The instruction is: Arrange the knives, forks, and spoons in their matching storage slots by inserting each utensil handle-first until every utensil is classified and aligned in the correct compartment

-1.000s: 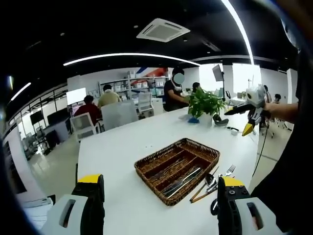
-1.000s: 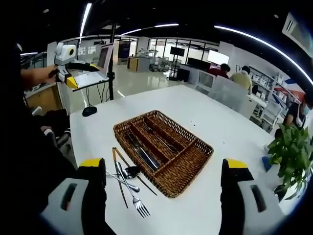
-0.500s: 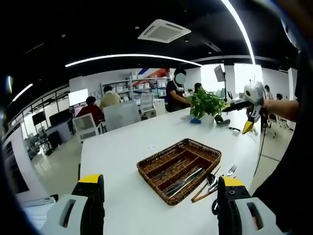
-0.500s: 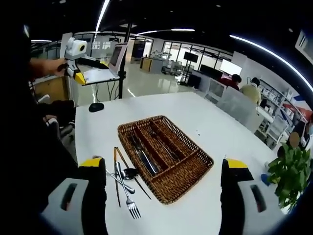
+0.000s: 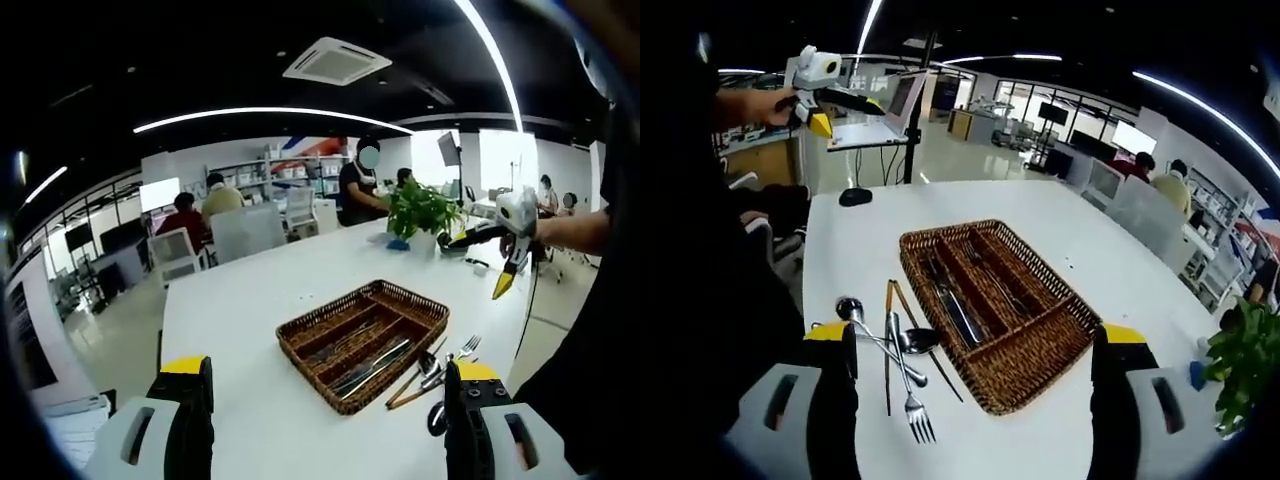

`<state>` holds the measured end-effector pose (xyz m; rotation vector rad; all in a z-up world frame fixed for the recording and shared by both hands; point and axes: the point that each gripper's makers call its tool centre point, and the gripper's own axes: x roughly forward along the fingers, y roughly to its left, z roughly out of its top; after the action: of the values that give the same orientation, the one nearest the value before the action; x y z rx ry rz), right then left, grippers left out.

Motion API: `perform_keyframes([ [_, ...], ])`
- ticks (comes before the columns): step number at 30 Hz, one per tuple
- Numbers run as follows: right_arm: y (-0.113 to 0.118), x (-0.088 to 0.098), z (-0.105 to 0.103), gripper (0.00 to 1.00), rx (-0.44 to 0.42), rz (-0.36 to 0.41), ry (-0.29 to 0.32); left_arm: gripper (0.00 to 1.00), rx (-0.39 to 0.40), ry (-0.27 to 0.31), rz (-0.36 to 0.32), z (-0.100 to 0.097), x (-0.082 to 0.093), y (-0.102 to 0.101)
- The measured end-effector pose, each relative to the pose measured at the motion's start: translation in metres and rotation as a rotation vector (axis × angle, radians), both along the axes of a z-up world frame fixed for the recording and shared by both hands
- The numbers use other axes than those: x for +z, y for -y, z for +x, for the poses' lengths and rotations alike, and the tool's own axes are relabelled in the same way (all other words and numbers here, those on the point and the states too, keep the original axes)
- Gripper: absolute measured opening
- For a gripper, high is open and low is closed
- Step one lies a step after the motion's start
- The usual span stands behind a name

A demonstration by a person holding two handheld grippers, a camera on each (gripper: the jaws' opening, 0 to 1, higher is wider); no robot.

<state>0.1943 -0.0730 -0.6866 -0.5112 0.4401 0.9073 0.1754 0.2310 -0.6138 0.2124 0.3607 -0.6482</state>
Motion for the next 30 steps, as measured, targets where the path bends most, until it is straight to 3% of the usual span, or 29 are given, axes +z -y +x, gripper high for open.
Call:
perform_keyframes([
  [3,-0.001,-0.020,-0.002,0.99,0.023,-0.043,-0.011,1.00,0.004,0.002,0.003,-0.002,0.001,-0.001],
  [6,-0.004,-0.034,-0.005,0.98,0.039,-0.039,-0.030,1.00,0.013,-0.003,0.004,-0.002,-0.001,-0.004],
  [8,-0.006,-0.041,-0.008,0.90,0.051,-0.048,-0.038,1.00,0.017,-0.001,0.003,-0.002,0.000,-0.006],
  [11,-0.010,-0.050,-0.010,0.93,0.063,-0.051,-0.049,1.00,0.022,0.005,0.000,-0.001,0.002,-0.007],
  [21,-0.020,-0.079,-0.017,0.71,0.111,-0.051,-0.116,1.00,0.031,0.007,0.004,-0.003,0.003,-0.010],
  [23,-0.019,-0.094,-0.022,0.66,0.136,-0.095,-0.138,1.00,0.036,0.008,0.003,-0.004,0.004,-0.012],
  [27,-0.022,-0.112,-0.027,0.64,0.144,-0.094,-0.179,1.00,0.036,0.005,0.006,-0.005,0.002,-0.013],
  [30,-0.024,-0.122,-0.031,0.56,0.162,-0.106,-0.194,1.00,0.043,0.008,0.003,-0.004,0.003,-0.015],
])
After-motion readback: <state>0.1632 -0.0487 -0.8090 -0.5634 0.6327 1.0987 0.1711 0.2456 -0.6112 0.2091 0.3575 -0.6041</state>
